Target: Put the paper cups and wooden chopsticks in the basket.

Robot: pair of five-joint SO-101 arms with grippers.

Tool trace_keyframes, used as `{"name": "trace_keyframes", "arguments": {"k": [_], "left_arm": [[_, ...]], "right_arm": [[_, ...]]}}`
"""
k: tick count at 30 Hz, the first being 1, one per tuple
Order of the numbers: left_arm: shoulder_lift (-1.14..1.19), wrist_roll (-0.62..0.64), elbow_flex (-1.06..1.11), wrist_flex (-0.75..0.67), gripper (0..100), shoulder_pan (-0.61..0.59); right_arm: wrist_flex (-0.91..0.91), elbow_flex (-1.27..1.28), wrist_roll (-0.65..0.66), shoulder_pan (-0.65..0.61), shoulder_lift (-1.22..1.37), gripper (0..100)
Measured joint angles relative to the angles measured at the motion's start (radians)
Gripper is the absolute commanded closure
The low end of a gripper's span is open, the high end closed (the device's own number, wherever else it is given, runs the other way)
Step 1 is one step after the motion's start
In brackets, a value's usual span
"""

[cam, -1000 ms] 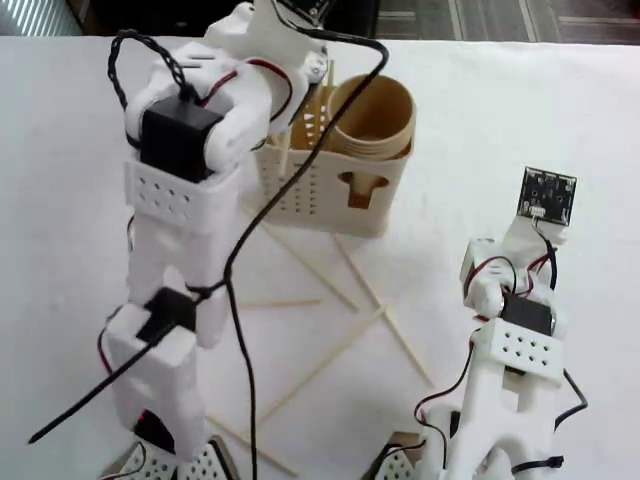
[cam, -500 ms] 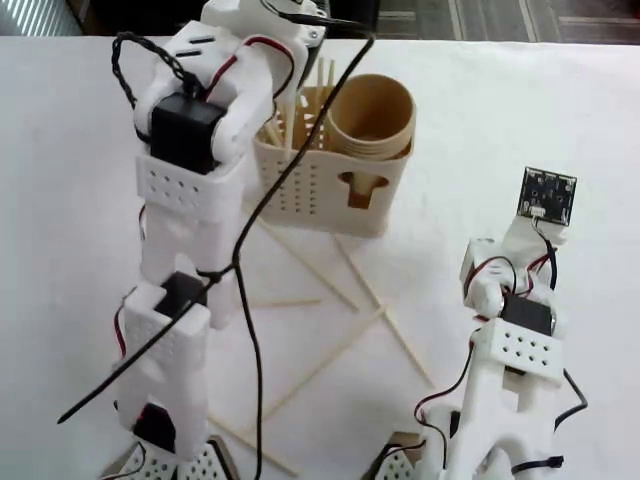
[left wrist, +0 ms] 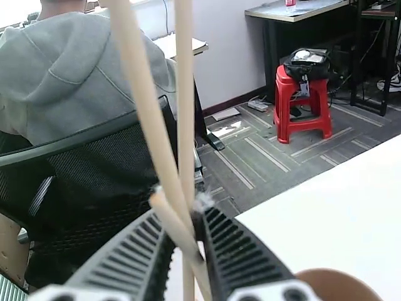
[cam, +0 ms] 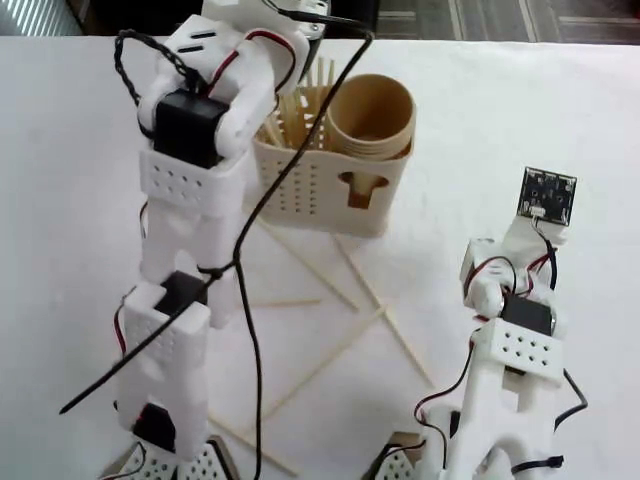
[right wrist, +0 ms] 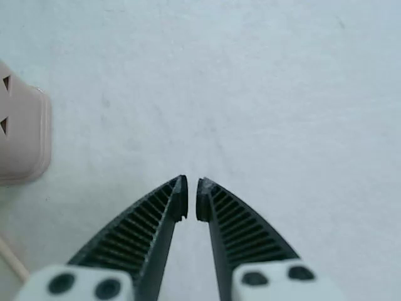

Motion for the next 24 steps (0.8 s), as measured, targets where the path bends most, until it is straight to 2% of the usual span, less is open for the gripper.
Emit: {"name": "trace_keyframes", "arguments": {"k": [8,13,20,24], "left_arm": [[0.000,0.000,0.164,-0.002,98,-0.003],[0.000,0.043,0.253,-0.002,98,-0.009],[0.002,0.048,0.259,0.040,97,-0.009],[0.002,0.048,0.259,0.075,88,-0.011]], "right_arm": [[0.000,0.000,0.000,0.000,0.000,95.7],[0.000,0.000,0.000,0.000,0.000,95.7],[0.000,0.000,0.000,0.000,0.000,95.7],[0.000,0.000,0.000,0.000,0.000,95.7]]}}
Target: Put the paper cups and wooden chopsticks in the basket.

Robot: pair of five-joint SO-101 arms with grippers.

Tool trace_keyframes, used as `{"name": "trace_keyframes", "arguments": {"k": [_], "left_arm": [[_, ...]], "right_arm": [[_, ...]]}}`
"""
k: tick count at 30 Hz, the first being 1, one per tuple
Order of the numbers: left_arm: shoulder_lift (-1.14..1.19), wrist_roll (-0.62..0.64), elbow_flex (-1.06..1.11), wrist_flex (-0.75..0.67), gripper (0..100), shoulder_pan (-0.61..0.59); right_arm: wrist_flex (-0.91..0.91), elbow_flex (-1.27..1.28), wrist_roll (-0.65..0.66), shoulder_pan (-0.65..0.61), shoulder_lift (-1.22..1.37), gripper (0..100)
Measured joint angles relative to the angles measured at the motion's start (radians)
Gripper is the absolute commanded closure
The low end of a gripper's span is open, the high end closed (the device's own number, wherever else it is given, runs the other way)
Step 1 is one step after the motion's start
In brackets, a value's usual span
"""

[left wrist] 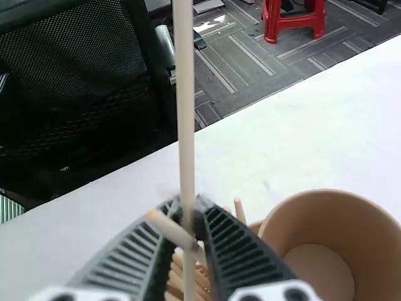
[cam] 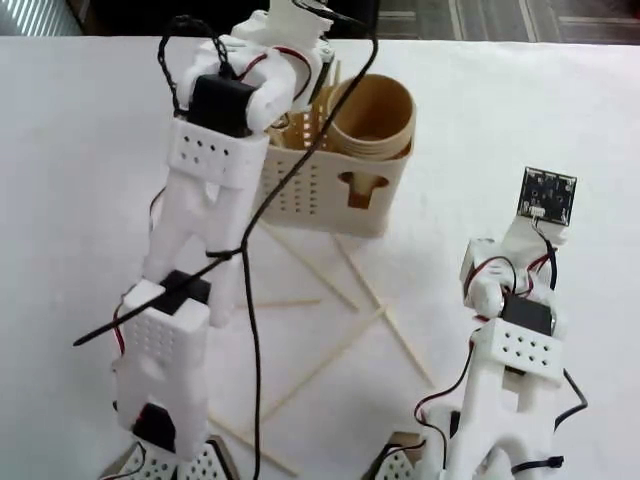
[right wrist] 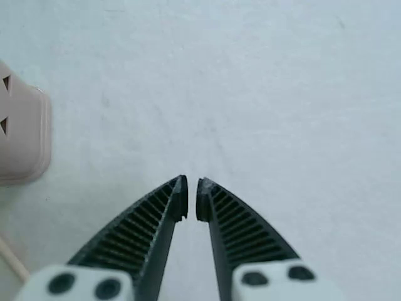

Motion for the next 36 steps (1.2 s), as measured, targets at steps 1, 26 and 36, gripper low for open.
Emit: {"name": "trace_keyframes", "arguments": {"k": [1,26,36], "left_arm": [[0.000,0.000,0.000,0.008,86,0.000],[-0.282,0.072,0.000,0.261,82,-0.051],[-0.305,0.072,0.000,0.341,77,-0.152]], "right_arm": [[0.000,0.000,0.000,0.000,0.000,95.7],[0.000,0.000,0.000,0.000,0.000,95.7],[0.000,0.000,0.000,0.000,0.000,95.7]]}}
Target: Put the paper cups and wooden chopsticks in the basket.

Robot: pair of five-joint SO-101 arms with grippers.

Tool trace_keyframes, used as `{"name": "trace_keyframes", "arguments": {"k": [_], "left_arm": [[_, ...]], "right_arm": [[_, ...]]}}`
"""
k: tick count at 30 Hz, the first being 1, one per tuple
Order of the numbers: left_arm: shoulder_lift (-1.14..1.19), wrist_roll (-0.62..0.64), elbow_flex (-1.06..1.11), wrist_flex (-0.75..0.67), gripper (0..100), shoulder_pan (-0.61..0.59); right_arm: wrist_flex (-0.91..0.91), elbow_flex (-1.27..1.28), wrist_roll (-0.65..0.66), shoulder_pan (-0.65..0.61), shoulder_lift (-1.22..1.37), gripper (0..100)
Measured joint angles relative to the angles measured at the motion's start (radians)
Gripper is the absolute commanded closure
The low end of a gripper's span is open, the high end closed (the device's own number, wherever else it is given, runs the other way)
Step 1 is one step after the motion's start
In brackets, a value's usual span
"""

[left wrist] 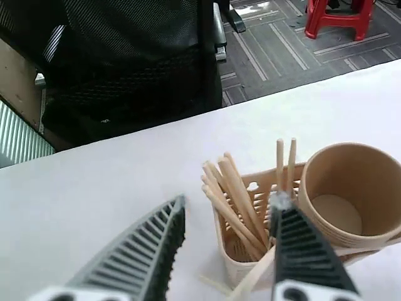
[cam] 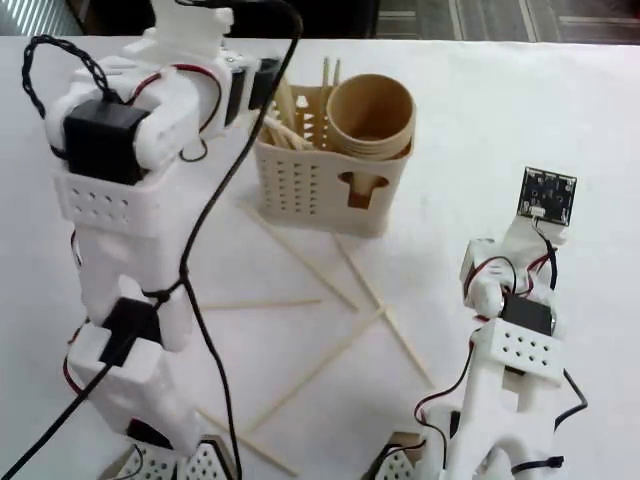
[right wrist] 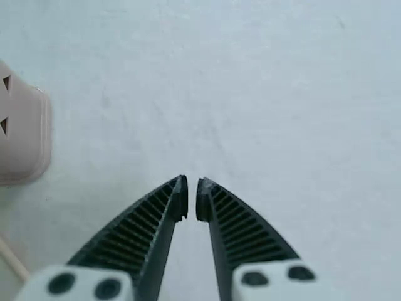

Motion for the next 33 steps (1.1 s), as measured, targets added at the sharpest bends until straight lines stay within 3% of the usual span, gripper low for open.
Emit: {"name": "trace_keyframes", "arguments": {"k": [8,17,27,33], "left_arm": [[0.006,0.000,0.005,-0.017,77,0.038],[0.230,0.000,0.005,-0.127,76,0.098],[0.292,-0.091,0.003,0.037,74,0.150],[0.290,-0.118,0.005,0.061,74,0.135]], "right_arm": [[0.000,0.000,0.000,0.000,0.000,95.7],[0.000,0.000,0.000,0.000,0.000,95.7],[0.000,0.000,0.000,0.000,0.000,95.7],[0.000,0.000,0.000,0.000,0.000,95.7]]}}
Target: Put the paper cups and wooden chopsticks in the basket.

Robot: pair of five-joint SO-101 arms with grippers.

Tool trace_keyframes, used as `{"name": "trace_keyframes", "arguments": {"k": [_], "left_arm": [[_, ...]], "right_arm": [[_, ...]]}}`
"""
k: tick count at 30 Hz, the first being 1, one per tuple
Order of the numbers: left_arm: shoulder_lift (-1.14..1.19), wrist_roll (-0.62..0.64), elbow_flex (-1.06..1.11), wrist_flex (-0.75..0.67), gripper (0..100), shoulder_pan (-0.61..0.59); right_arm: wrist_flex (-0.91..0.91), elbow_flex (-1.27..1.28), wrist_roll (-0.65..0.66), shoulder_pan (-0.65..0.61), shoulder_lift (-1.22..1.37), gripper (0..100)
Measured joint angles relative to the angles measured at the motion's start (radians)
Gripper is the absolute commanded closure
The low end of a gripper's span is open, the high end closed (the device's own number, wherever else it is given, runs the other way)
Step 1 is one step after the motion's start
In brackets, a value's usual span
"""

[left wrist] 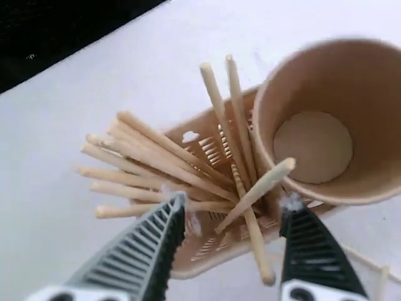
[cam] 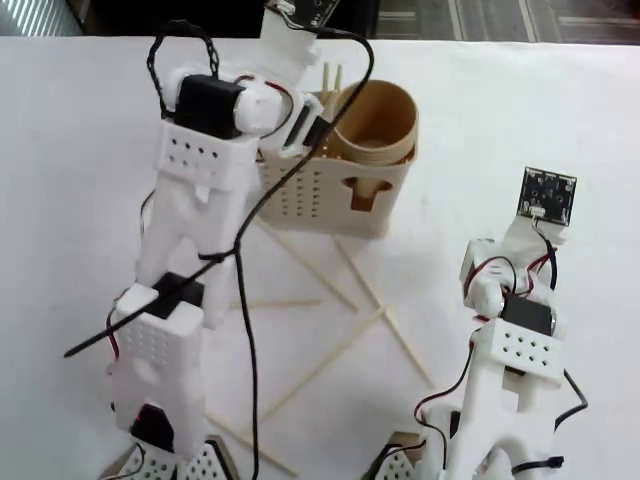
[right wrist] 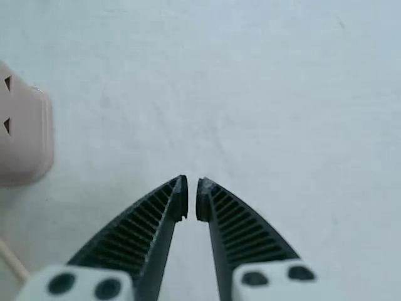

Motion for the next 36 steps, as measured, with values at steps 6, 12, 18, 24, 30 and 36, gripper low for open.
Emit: {"name": "trace_keyframes", "arguments": {"k": [6,12,18,24,30,36], "left_arm": [[-0.052,-0.031,0.002,0.005,74,-0.063],[-0.077,-0.031,0.002,0.005,74,-0.117],[-0.121,-0.052,0.130,0.005,74,-0.127],[-0.259,-0.091,0.358,0.005,74,-0.127],[-0.390,-0.100,0.516,0.005,74,-0.127],[-0.399,-0.127,0.758,-0.095,74,-0.127]], "right_arm": [[0.000,0.000,0.000,0.000,0.000,95.7],[0.000,0.000,0.000,0.000,0.000,95.7],[0.000,0.000,0.000,0.000,0.000,95.7],[0.000,0.000,0.000,0.000,0.000,95.7],[0.000,0.000,0.000,0.000,0.000,95.7],[0.000,0.000,0.000,0.000,0.000,95.7]]}}
